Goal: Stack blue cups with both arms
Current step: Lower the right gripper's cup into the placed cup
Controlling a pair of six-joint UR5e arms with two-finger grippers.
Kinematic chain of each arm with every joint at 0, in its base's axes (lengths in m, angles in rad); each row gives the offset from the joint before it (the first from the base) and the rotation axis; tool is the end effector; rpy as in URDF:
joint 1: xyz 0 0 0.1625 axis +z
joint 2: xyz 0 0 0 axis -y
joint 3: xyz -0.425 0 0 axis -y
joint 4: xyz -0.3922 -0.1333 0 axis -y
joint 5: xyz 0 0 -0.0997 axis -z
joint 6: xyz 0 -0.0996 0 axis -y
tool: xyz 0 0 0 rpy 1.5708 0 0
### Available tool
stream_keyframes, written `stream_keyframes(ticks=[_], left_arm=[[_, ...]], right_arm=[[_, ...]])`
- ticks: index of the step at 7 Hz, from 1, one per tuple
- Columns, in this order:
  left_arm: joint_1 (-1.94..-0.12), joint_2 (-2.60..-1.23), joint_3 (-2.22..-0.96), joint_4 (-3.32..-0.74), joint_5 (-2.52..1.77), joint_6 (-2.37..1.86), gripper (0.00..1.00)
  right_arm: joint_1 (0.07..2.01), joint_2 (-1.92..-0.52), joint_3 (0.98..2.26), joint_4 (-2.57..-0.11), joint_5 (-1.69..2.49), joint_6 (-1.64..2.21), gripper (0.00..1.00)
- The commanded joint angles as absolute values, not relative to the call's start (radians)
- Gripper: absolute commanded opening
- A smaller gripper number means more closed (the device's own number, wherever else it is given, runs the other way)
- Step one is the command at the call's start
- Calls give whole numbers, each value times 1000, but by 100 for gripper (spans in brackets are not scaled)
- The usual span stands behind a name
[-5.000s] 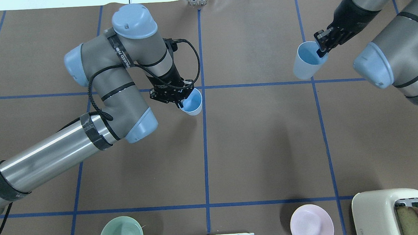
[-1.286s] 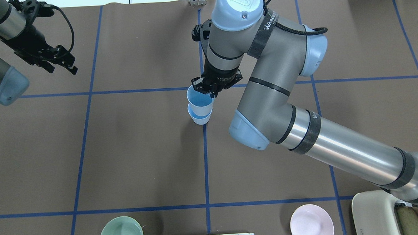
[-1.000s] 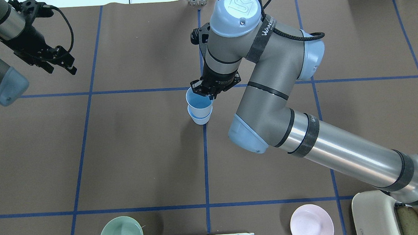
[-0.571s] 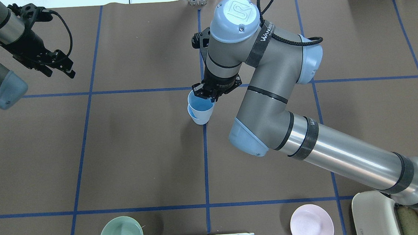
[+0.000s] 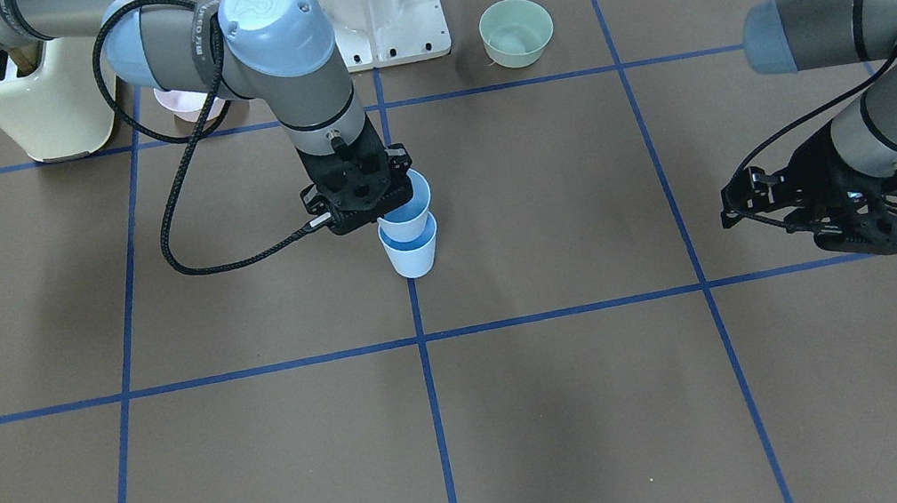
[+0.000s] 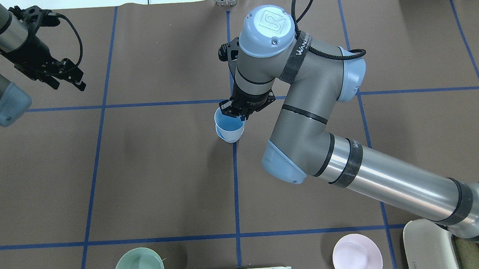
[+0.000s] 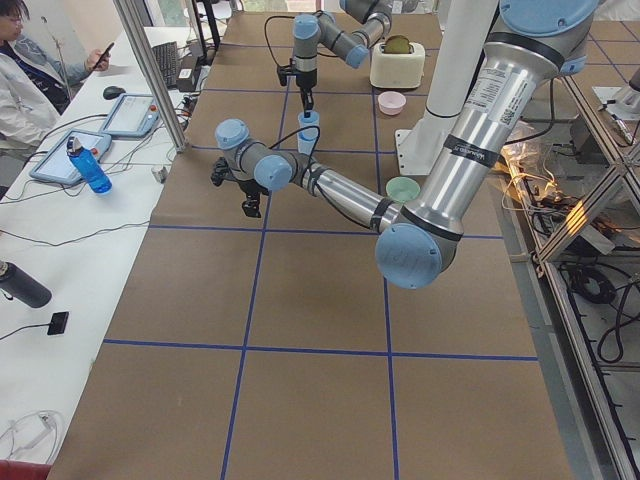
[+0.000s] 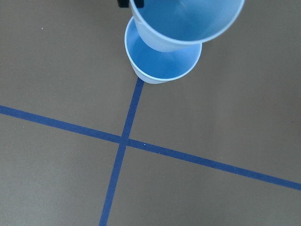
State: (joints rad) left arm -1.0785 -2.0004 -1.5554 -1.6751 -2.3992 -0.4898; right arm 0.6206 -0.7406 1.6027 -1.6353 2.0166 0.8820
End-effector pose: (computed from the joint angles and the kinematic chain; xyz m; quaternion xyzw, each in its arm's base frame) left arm 0.2573 -0.6064 0.4001 0.0235 0.4537 0.1043 0.8847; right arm -0.5193 -0.4823 0.1429 0.0690 -0.4244 -0.1164 0.8953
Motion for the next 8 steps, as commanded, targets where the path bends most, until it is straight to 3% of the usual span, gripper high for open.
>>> stream_keyframes(ticks=[1, 8], left_arm=[[-1078, -2000, -1555, -1675, -2399, -489, 86], [-1077, -2000, -1555, -1675, -2399, -491, 86]], right_arm=[[620, -738, 1601, -1629, 2017, 884, 0], [649, -733, 1556, -1560, 2014, 899, 0]])
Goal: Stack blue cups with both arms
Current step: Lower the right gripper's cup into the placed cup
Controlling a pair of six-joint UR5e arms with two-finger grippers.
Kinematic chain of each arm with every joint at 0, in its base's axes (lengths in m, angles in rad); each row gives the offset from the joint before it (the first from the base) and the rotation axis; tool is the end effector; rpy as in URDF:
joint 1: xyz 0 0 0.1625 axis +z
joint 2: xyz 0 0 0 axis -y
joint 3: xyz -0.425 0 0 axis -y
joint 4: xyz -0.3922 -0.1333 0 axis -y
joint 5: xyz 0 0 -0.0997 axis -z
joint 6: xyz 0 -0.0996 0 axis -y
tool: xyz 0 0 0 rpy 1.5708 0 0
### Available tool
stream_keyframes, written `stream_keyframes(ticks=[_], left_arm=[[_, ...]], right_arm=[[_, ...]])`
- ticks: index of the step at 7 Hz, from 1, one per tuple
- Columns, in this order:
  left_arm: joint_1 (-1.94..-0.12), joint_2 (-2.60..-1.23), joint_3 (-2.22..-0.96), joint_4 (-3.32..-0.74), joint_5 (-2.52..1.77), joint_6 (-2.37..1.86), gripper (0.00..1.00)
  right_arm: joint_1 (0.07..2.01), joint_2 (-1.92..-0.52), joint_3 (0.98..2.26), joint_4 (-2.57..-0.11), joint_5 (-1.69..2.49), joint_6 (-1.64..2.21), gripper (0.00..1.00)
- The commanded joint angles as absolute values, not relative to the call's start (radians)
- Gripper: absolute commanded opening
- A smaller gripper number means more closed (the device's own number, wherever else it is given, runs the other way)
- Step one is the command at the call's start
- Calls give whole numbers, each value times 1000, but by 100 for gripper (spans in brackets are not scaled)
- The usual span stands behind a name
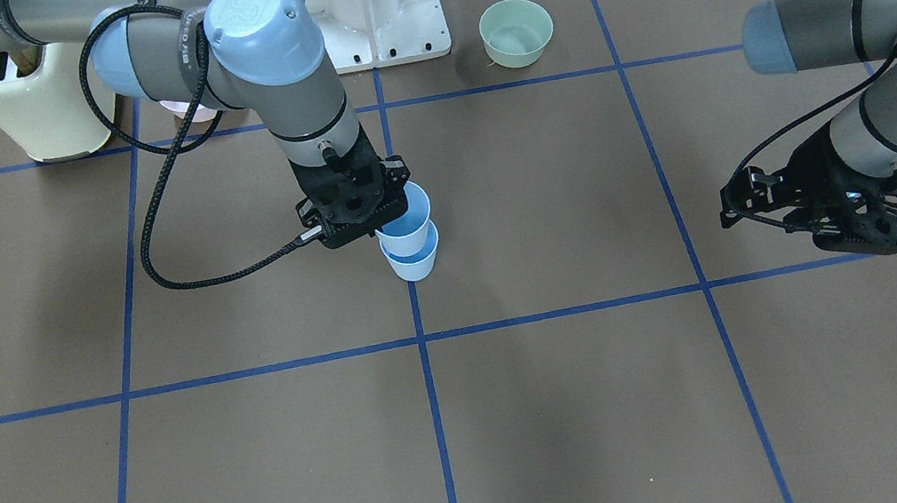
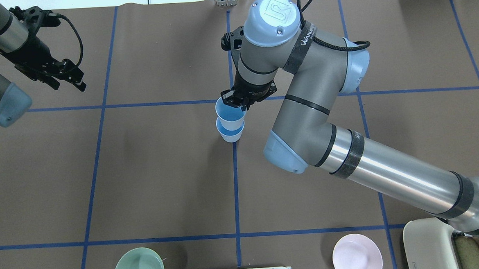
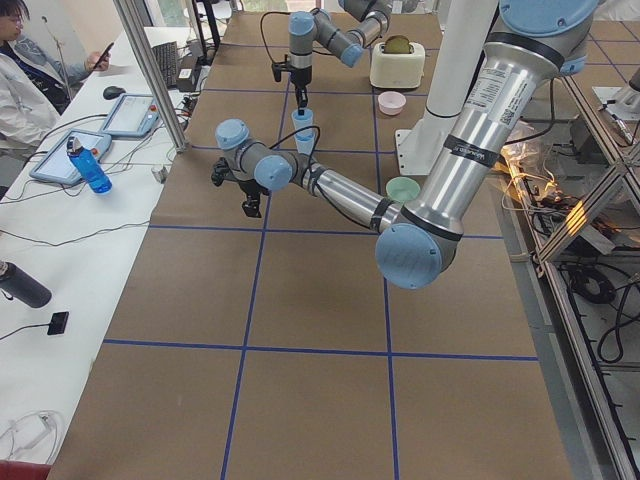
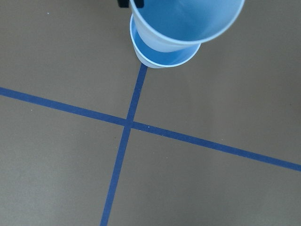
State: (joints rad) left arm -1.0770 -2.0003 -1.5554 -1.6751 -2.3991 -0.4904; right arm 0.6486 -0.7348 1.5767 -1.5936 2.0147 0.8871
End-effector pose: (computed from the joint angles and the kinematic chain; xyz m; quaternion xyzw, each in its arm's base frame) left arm 0.2582 -0.6060 0.4002 0.0230 0.4537 0.1046 0.8847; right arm -0.5114 -0.5012 0.1435 0.0813 -0.4302 -0.1033 0.8931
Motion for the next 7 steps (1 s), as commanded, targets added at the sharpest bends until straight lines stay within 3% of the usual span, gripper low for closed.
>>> stream_keyframes(ticks=[1, 7], left_arm=[[-1077, -2000, -1554, -1675, -2399, -491, 86], [-1077, -2000, -1557, -1675, -2399, -491, 86]], right_arm=[[649, -733, 1555, -1556, 2016, 902, 0], [649, -742, 1568, -1557, 2025, 902, 0]])
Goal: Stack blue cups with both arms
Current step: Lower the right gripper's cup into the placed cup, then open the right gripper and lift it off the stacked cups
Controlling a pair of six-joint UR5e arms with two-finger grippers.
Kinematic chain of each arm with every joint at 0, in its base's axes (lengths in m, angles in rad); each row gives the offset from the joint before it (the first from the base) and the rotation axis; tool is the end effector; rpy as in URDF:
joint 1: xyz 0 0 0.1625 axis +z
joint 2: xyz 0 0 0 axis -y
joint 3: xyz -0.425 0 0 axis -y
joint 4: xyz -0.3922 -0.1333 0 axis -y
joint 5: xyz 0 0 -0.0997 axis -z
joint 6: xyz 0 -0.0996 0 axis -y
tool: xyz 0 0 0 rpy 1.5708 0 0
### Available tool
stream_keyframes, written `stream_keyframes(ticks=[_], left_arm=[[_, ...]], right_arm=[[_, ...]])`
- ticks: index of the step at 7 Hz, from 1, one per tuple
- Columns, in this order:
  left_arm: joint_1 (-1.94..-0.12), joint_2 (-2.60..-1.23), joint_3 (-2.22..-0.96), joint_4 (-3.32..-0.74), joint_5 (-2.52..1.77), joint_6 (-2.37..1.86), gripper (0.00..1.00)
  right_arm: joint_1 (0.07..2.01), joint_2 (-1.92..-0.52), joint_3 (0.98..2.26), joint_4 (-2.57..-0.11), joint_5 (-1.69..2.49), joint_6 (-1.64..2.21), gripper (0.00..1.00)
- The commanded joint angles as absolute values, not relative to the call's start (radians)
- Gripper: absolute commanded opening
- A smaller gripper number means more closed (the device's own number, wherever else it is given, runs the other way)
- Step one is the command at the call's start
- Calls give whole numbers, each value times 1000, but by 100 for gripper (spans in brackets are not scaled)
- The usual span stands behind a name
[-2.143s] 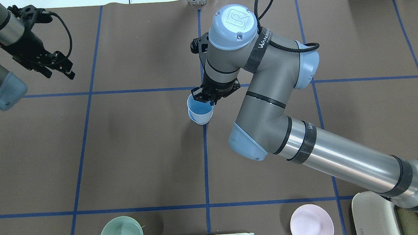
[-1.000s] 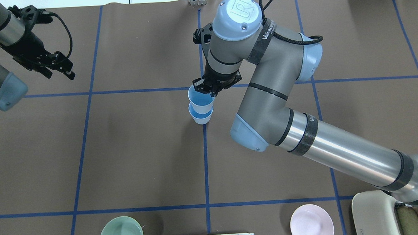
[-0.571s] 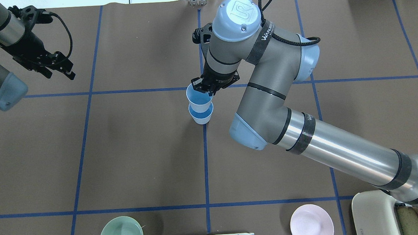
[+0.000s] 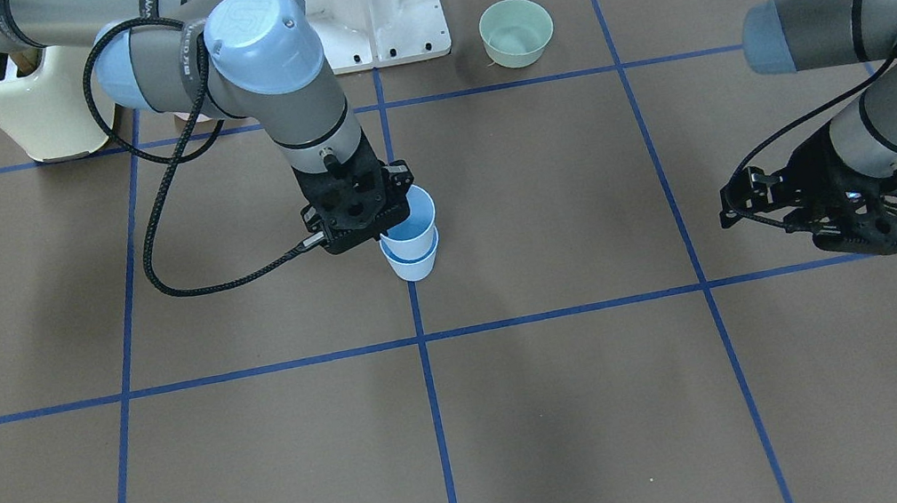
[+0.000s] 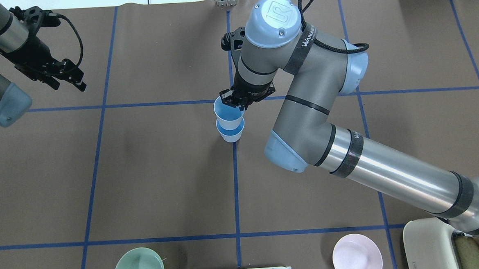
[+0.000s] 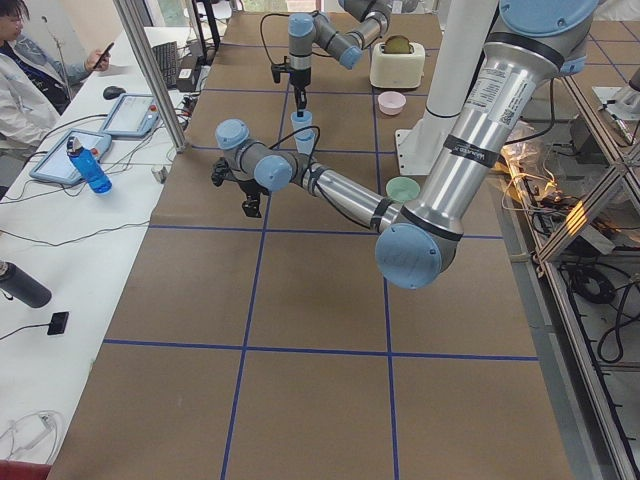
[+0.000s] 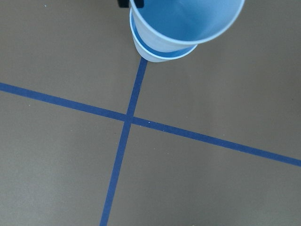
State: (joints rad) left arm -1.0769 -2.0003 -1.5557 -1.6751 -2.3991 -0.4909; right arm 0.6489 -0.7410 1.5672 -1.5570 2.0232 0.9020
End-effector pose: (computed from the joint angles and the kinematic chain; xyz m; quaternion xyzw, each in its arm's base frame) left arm 0.2582 -0.6060 0.4000 0.0230 0.4537 0.1045 0.8847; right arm -0.5135 -0.5021 0.1465 0.0814 -0.4396 -0.1003 0.8889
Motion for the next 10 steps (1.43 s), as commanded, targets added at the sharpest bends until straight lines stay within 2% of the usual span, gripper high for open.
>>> stream_keyframes(ticks=[1, 2, 5, 6, 7, 10], left_arm=[[-1077, -2000, -1557, -1675, -2399, -491, 86], [-1077, -2000, -1557, -1675, -2399, -491, 86], [-1077, -2006, -1557, -1674, -2401, -492, 86], [-1086, -2011, -1560, -1672, -2404, -491, 87], [-1094, -2006, -1578, -1671, -2405, -491, 94], [-1181, -1976, -1592, -1639, -2413, -347, 97]], right_arm=[[649, -742, 1568, -1557, 2025, 900, 49], [649, -742, 1569, -1557, 2025, 900, 75], [676, -750, 1600, -1555, 2037, 885, 99], [717, -835, 1677, -1552, 2045, 881, 100], [779, -912, 1745, -1536, 2062, 824, 100], [955, -1006, 1764, -1534, 2200, 706, 100]])
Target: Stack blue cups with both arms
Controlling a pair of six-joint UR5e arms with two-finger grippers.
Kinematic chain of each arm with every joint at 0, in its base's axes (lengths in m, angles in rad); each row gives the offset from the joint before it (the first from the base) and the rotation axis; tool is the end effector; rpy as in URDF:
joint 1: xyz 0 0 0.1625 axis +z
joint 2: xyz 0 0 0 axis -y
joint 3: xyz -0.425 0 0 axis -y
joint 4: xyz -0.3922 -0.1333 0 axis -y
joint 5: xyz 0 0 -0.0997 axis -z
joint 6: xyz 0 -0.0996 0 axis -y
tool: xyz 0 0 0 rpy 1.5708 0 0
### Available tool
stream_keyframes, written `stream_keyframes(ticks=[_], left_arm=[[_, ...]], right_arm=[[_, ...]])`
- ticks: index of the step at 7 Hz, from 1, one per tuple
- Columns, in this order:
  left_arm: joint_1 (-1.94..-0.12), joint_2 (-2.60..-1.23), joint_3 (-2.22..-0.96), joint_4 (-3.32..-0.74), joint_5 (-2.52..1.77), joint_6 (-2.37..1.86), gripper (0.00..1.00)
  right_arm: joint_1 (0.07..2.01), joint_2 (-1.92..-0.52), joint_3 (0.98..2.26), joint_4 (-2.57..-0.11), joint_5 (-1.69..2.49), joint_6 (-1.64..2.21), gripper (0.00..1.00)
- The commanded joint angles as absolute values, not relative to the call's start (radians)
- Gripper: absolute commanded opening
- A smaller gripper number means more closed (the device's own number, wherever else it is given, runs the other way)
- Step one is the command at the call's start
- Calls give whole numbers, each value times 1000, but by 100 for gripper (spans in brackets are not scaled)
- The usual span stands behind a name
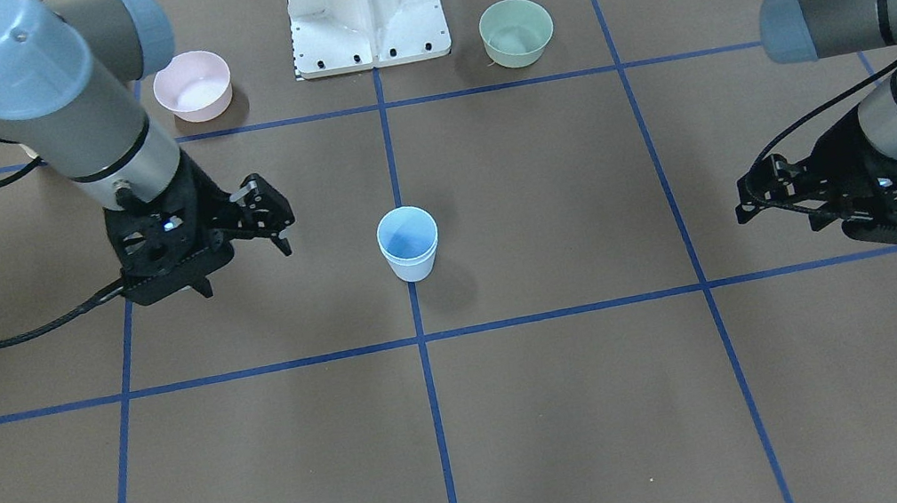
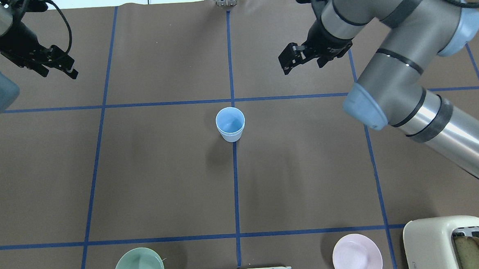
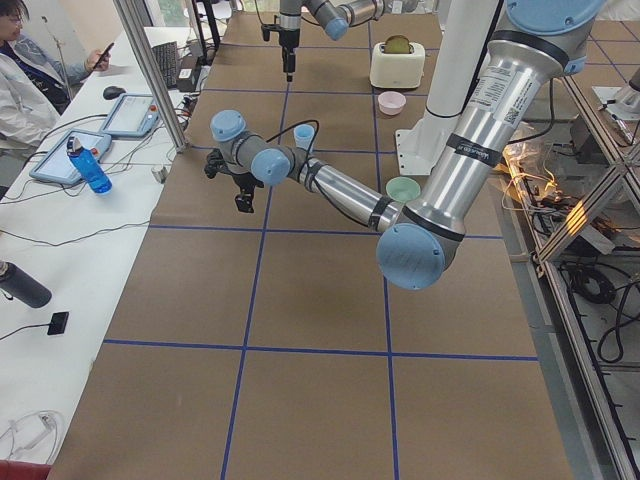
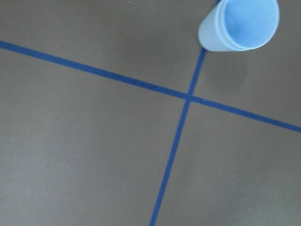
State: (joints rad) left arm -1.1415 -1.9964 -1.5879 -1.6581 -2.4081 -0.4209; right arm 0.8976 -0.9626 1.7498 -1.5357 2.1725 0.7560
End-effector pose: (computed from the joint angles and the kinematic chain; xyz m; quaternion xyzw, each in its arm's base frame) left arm 0.2164 -0.6153 0.3887 0.0562 0.4561 0.1102 0.8813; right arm -0.3437 -0.5543 0.2163 0.1103 -0.4553 -0.0821 0.8796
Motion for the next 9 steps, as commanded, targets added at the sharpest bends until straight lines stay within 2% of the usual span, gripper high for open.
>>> stream_keyframes(ticks=[1, 6, 9], left_arm=[[-1236, -1933, -1591, -1634, -2414, -266, 97], [-1406, -1622, -1741, -1634, -2414, -8, 98], [-1463, -1585, -1733, -1632, -2414, 72, 98]], right_arm=[[988, -1038, 1791, -1532, 2195, 659, 100], [1121, -1231, 1882, -1534, 2209, 647, 100], [1294, -1224, 1800, -1537, 2128, 410, 100]])
